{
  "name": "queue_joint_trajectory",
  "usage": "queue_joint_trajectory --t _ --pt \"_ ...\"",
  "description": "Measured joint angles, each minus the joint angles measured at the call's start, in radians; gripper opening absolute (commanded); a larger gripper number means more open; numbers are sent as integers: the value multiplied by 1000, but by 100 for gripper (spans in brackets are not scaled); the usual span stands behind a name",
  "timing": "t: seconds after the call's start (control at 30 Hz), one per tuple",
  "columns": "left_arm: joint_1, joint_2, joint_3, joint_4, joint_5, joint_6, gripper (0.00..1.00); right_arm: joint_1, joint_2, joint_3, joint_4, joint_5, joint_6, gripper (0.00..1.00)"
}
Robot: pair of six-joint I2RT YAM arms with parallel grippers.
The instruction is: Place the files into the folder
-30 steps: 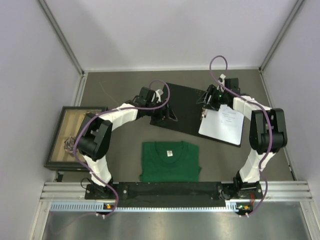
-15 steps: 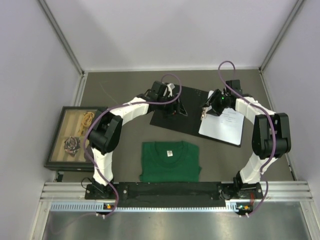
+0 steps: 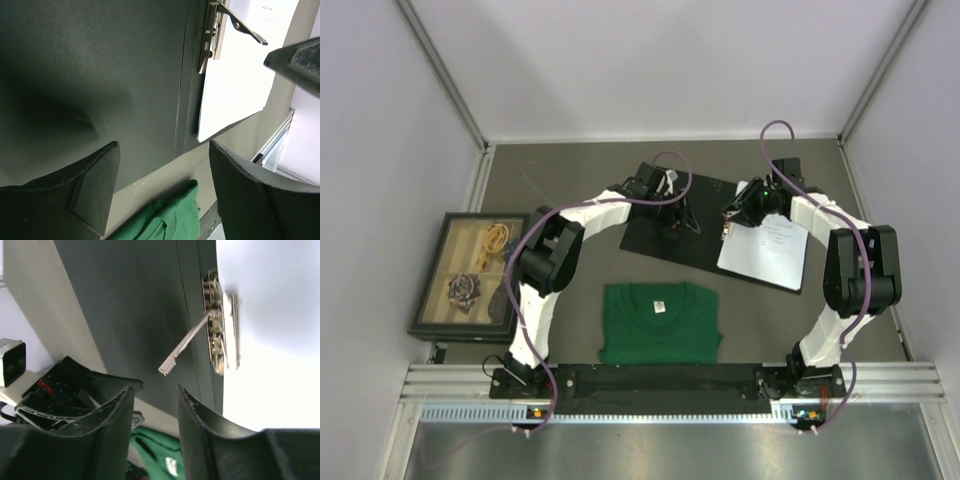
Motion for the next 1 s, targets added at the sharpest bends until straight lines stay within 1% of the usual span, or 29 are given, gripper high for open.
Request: queue_joint_trajectory --t 0.17,0.43,0.6,0.67,1.0 --pt "0 11 26 -27 -29 -2 74 0 5 -41 40 -20 121 32" --pt "0 32 87 -103 -98 -3 75 0 4 -80 59 2 282 31" --pt "-2 34 102 -133 -111 -4 75 0 3 -80 65 19 334 30" --pt "-5 40 112 -142 -117 -4 75 -1 3 -80 65 23 349 25" --pt "-30 76 176 -194 -139 12 75 -3 5 -80 57 25 407 24"
